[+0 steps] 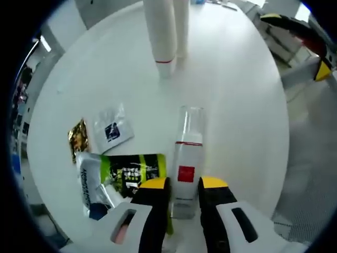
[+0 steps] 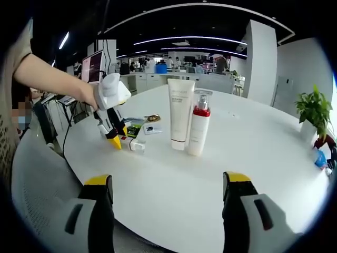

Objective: Arrange the skincare products in the storage area until every visible bottle or jar stands upright without overlapping.

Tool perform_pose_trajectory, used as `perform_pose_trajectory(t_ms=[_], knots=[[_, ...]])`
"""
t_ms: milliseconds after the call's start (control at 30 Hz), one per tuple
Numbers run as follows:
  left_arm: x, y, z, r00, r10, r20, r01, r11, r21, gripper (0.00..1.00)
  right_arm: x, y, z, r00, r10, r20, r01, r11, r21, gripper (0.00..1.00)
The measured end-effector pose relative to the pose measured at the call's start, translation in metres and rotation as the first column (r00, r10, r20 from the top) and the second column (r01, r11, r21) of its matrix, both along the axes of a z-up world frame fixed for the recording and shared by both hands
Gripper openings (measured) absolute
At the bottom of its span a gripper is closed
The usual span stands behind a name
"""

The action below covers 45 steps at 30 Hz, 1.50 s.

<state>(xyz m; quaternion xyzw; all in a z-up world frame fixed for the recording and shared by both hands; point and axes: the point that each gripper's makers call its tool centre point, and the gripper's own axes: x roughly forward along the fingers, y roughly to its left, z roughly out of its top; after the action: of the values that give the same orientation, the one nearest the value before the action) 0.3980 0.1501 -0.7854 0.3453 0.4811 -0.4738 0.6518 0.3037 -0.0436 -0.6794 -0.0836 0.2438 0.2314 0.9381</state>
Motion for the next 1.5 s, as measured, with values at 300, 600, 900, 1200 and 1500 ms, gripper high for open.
perform_pose_trajectory(t_ms=[300, 600, 900, 1200, 1500], knots=[[0.001, -0.001, 0.000, 0.998, 0.062, 0.001, -0.062, 0.998, -0.012, 0.17, 0.000, 0.001, 0.000, 1.000, 0.004, 0.001, -0.004, 1.000, -0.005, 0.86], [0.006, -0.006, 0.012, 0.992, 0.119, 0.038, -0.117, 0.991, -0.059, 0.16, -0.001, 0.002, 0.002, 1.000, 0.010, 0.008, -0.010, 1.000, 0.005, 0.86], [0.000, -0.012, 0.029, 0.987, 0.146, 0.065, -0.138, 0.984, -0.113, 0.16, -0.001, 0.004, 0.004, 1.000, 0.016, 0.018, -0.017, 1.000, 0.017, 0.86], [-0.009, -0.022, 0.051, 0.980, 0.170, 0.101, -0.150, 0.973, -0.178, 0.16, -0.002, 0.007, 0.007, 0.999, 0.025, 0.024, -0.026, 0.999, 0.034, 0.85], [-0.023, -0.035, 0.069, 0.969, 0.212, 0.127, -0.175, 0.951, -0.257, 0.16, -0.001, 0.005, 0.013, 1.000, -0.002, 0.018, -0.001, 0.991, 0.134, 0.84]])
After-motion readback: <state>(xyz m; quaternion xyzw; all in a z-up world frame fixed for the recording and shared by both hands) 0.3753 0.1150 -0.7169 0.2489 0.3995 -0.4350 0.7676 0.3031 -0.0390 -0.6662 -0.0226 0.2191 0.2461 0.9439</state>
